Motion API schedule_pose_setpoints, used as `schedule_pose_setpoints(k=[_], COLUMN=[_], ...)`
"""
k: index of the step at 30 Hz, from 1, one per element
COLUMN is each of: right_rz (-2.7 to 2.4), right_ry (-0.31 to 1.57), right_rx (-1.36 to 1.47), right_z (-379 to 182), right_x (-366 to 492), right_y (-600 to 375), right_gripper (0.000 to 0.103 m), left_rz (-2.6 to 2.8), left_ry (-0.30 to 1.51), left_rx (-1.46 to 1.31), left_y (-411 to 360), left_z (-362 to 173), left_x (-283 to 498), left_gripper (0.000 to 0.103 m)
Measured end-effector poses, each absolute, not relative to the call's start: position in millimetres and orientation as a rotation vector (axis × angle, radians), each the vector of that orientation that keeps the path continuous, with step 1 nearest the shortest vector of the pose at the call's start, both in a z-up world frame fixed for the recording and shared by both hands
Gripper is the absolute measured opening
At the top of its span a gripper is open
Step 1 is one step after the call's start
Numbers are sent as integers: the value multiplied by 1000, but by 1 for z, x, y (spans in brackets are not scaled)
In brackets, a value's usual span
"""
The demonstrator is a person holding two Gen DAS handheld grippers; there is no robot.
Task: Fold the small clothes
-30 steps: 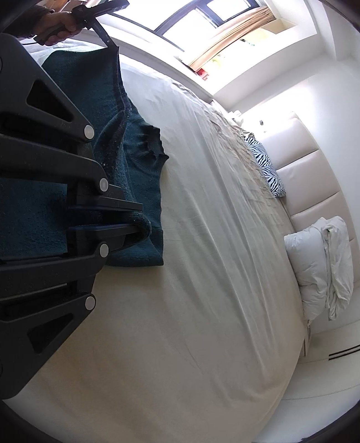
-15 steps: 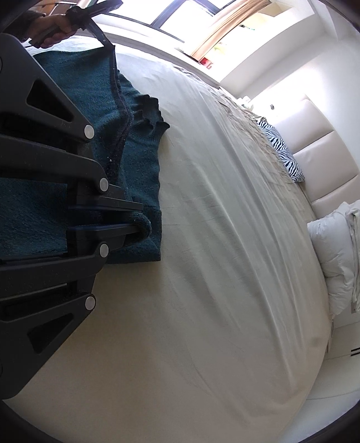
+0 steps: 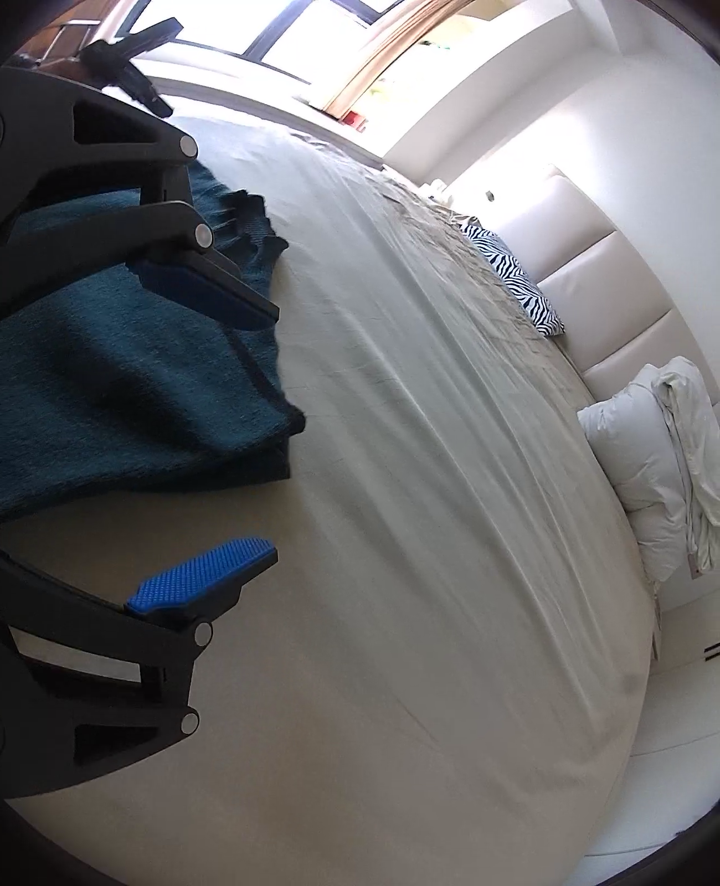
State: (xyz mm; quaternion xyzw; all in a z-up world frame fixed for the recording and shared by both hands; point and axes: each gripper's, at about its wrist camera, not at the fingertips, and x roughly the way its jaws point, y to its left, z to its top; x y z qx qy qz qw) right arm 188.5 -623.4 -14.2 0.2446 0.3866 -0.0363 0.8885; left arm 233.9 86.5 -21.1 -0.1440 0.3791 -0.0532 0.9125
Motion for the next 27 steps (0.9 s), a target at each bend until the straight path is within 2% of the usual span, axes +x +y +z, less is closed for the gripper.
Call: schedule_pose_setpoints(k=[5,8,13,17,19,21,23,25,27], right_rz=[-77,-79,-84,-83,-79,-81,-81,-87,-91], right_ry=[848,876,913,946,969,971,966,959,955], right_rx=[373,314,252,226,226,224,224,221,211], right_z=[-14,-18,-24,-31,-37,-40,-41,-41,-40], right_x=[162,146,123,107,101,95,89,85,82], right_y=[-604,-593,-580,-576,-576,-576,-576,-576,-576], right_gripper=[71,58,47,43,34,31,22,19,11], left_rz=[-126,-142,-153,-153,-149,-140,-143,-140,-135], left_ry=[767,775,817,853,860,854,861,862,865], left_rx=[-297,-264,-281,-274,-287,-284,-274,-263,-251], left_y=[88,82,77,70,71,71,70,70,69], left_z=[-15,-17,-32,-46,-50,-50,-51,-52,-52], left_x=[206,182,156,146,143,140,141,142,143], left_gripper=[51,51,51,51,50,40,31,29,15])
